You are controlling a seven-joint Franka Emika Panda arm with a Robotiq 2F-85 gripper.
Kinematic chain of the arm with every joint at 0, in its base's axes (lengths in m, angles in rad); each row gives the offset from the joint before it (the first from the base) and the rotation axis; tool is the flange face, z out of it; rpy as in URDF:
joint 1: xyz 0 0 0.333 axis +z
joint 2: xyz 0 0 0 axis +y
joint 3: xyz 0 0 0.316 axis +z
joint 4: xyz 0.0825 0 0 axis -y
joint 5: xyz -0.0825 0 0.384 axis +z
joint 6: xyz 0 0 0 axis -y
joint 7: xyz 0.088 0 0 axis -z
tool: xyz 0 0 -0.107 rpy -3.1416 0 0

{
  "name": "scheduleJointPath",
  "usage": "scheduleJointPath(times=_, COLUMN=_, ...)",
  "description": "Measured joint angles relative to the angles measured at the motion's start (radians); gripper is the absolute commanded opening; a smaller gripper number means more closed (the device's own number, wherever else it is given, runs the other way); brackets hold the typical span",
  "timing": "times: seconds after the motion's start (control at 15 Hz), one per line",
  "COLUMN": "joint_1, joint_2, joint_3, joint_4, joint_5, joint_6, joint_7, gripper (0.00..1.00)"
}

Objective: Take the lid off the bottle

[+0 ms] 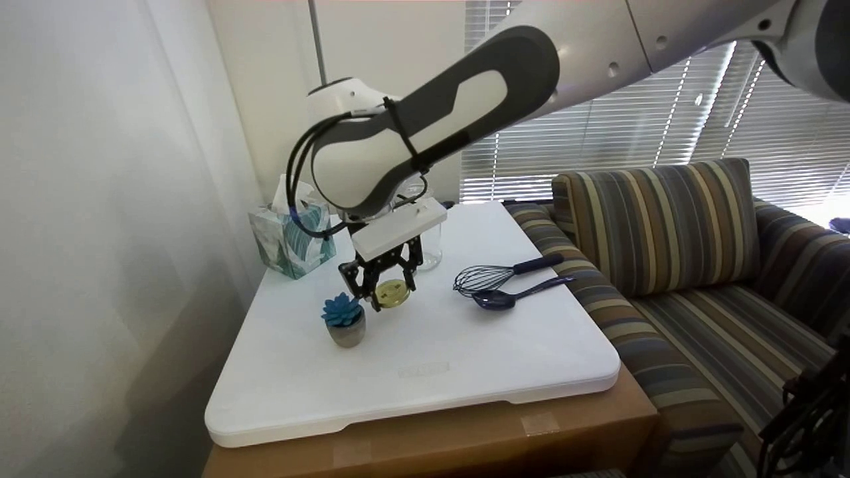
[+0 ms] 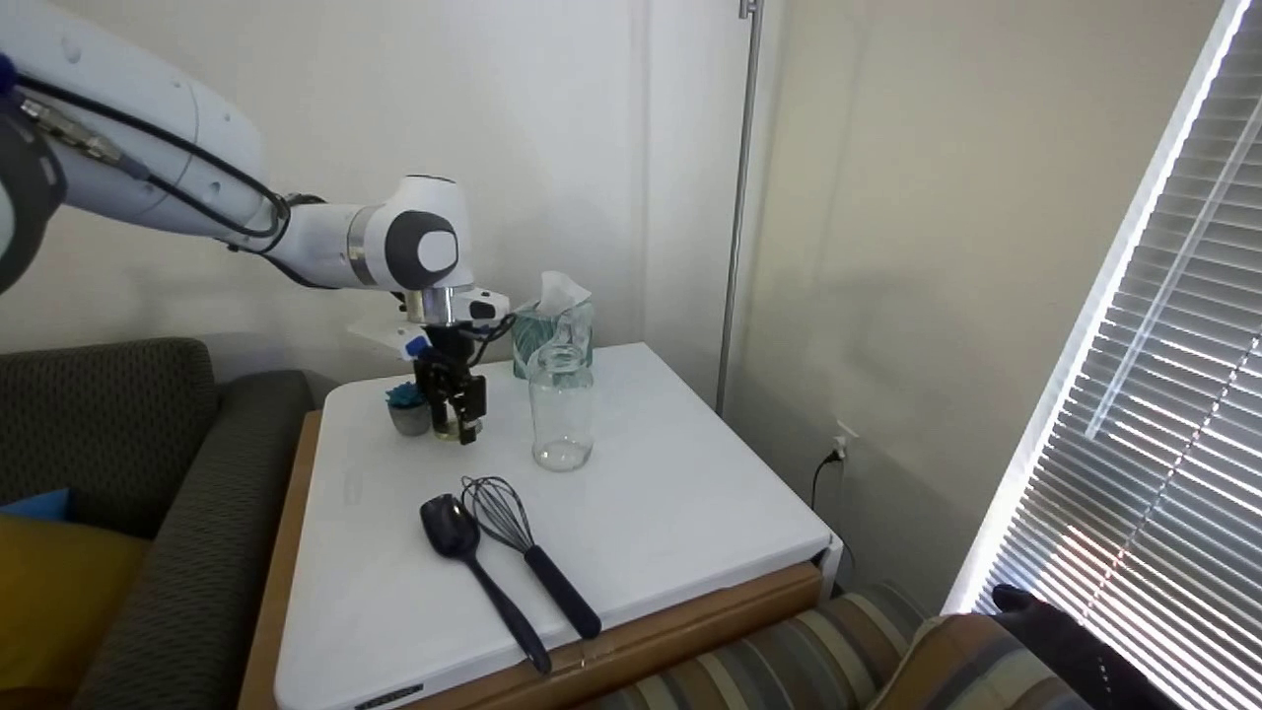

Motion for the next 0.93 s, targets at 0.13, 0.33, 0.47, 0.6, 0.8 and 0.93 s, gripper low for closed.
scheduleJointPath(times=0.13, joint_1=-0.005, joint_2=-0.005, joint_3=-0.007, joint_4=-0.044, joint_5=0.0, joint_6=0.06, joint_7=0.048, gripper=0.48)
scheduleJointPath(times=0.33, joint_1=-0.019, joint_2=-0.027, joint_3=-0.017, joint_4=-0.107, joint_5=0.0, joint_6=0.139, joint_7=0.116, gripper=0.48)
scheduleJointPath(times=0.47, joint_1=-0.028, joint_2=-0.039, joint_3=-0.021, joint_4=-0.155, joint_5=0.0, joint_6=0.19, joint_7=0.157, gripper=0.48)
scheduleJointPath(times=0.6, joint_1=-0.029, joint_2=-0.063, joint_3=-0.02, joint_4=-0.204, joint_5=0.001, joint_6=0.229, joint_7=0.18, gripper=0.48)
scheduleJointPath(times=0.8, joint_1=-0.032, joint_2=-0.099, joint_3=-0.02, joint_4=-0.279, joint_5=0.001, joint_6=0.292, joint_7=0.202, gripper=0.48)
scheduleJointPath(times=0.93, joint_1=-0.034, joint_2=-0.121, joint_3=-0.018, joint_4=-0.326, joint_5=0.002, joint_6=0.333, joint_7=0.208, gripper=0.48)
